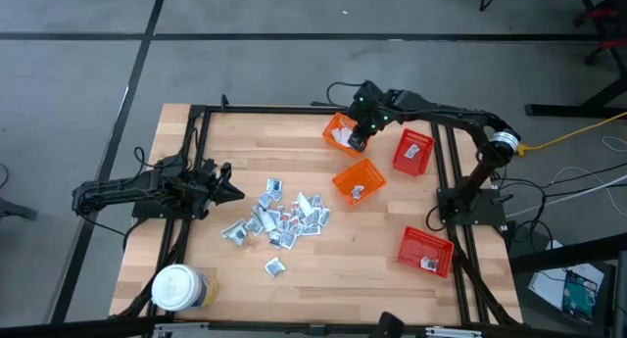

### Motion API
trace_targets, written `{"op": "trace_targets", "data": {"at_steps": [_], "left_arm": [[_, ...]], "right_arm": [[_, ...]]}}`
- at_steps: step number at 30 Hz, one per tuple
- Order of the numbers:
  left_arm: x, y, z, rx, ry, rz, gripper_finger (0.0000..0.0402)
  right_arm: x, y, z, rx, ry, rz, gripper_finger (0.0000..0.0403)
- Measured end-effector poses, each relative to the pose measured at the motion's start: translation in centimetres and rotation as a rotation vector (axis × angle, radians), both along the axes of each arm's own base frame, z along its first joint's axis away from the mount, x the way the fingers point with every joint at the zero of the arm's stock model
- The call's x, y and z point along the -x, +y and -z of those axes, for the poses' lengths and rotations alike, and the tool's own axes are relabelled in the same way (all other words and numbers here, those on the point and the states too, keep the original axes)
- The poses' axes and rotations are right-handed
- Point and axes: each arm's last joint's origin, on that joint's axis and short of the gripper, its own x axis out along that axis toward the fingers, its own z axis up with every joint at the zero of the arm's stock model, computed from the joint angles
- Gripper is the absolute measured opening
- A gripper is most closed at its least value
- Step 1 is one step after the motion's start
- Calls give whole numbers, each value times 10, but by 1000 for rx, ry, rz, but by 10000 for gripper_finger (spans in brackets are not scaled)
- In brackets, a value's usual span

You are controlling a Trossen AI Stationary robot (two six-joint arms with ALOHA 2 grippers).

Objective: Pick & Place First Aid Supplies
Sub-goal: Put the green bandage pack into the top orange bin

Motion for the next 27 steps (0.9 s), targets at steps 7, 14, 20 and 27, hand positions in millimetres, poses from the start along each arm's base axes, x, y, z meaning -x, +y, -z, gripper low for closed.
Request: {"op": "trace_targets", "data": {"at_steps": [7,14,20,27], "left_arm": [[0,0,0,0,0,0,16],[0,0,0,0,0,0,15],[0,0,0,0,0,1,16],[0,0,0,0,0,0,15]], "right_arm": [[-1,1,1,-6,0,3,34],[1,4,2,-61,6,-8,95],[2,15,4,-110,44,-103,154],[-16,48,3,-71,55,-266,163]]}}
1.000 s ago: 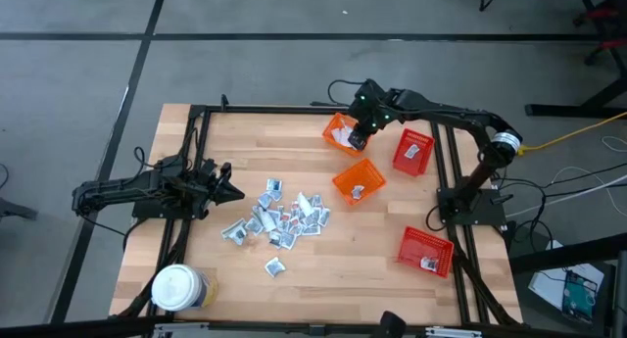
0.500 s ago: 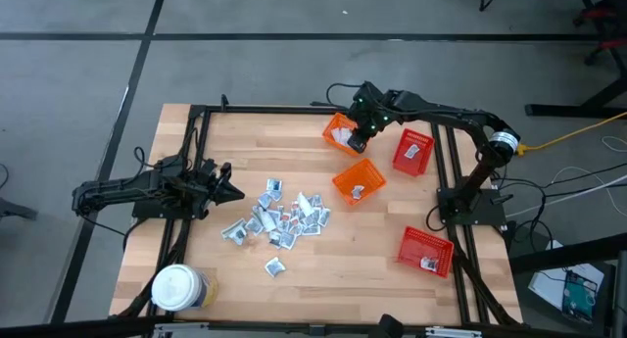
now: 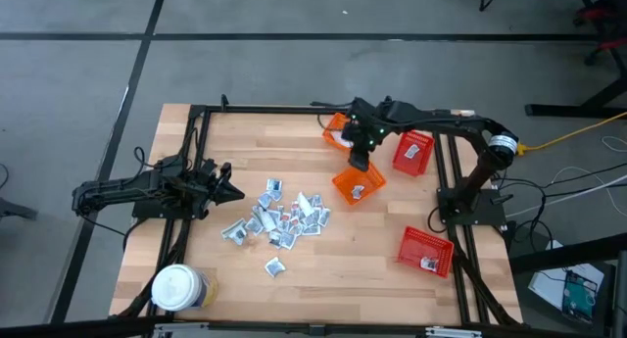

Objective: Pick & Place First Aid Supplies
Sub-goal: Put the green bandage pack into the top orange bin

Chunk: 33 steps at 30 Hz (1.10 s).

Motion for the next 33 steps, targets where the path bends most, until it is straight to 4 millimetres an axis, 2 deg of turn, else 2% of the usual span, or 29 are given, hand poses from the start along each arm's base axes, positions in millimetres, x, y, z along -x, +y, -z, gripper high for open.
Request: {"op": "trace_targets", "data": {"at_steps": [9,16,23,27,33], "left_arm": [[0,0,0,0,0,0,15],[0,0,0,0,0,0,16],[0,0,0,0,0,0,15],[0,0,0,0,0,0,15],[0,0,0,0,0,0,15]], "right_arm": [[-18,49,0,44,7,-178,157],[-31,99,-1,60,-22,-348,157],[-41,149,-6,123,-132,-570,157],[-46,167,-9,188,-191,-629,157],[-54,182,-14,346,-283,-664,157]]}}
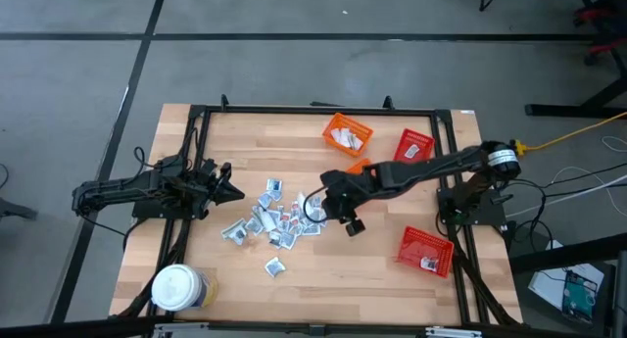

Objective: Pick & Place First Aid Supplies
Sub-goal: Put the green bandage pack into the top orange bin

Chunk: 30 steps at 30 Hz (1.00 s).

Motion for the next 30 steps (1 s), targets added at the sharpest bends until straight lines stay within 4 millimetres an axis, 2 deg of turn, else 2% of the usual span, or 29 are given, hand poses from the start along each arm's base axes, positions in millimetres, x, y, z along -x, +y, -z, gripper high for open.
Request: {"op": "trace_targets", "data": {"at_steps": [5,15,24,30], "left_arm": [[0,0,0,0,0,0,15],[0,0,0,0,0,0,15],[0,0,0,0,0,0,15],[0,0,0,0,0,0,16]], "right_arm": [[-14,7,7,47,-86,-52,157],[-34,8,53,147,0,-108,157],[-52,9,86,196,-10,-70,157],[-57,9,104,205,18,-68,157]]}}
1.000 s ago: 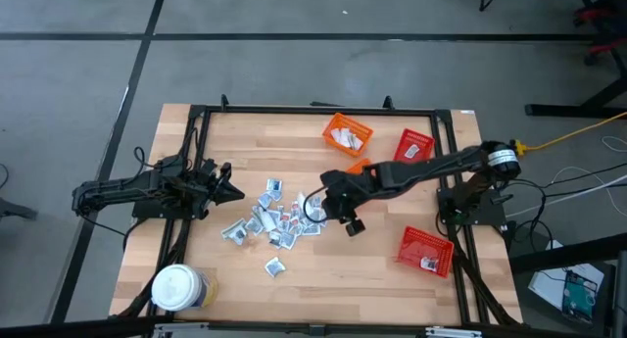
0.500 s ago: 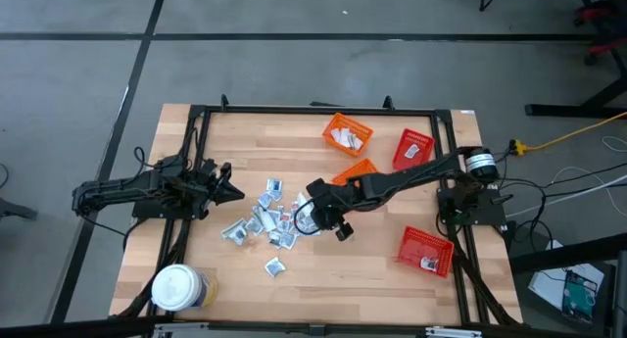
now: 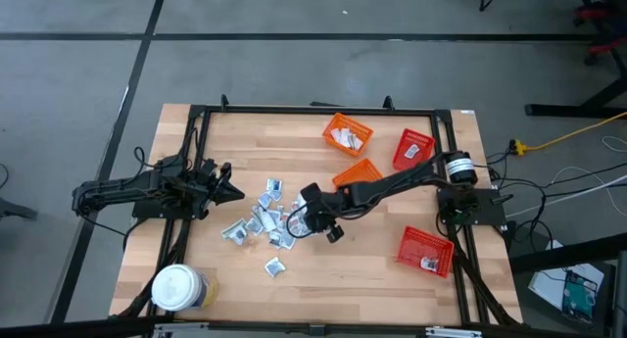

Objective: Pick & Place First Aid Supplies
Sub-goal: Put the green bandage pack into the top orange bin

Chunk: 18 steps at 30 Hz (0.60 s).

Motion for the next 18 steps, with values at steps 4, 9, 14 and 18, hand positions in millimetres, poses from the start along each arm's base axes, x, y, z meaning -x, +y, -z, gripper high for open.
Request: {"op": "trace_targets", "data": {"at_steps": [4,9,14,18], "left_arm": [[0,0,0,0,0,0,16],[0,0,0,0,0,0,16],[0,0,0,0,0,0,16],[0,0,0,0,0,0,16]], "right_arm": [[-1,-1,7,8,14,7,157],[-4,-6,7,126,-23,109,157],[-4,-15,7,135,-22,149,157],[-6,-22,6,131,-30,166,157]]}}
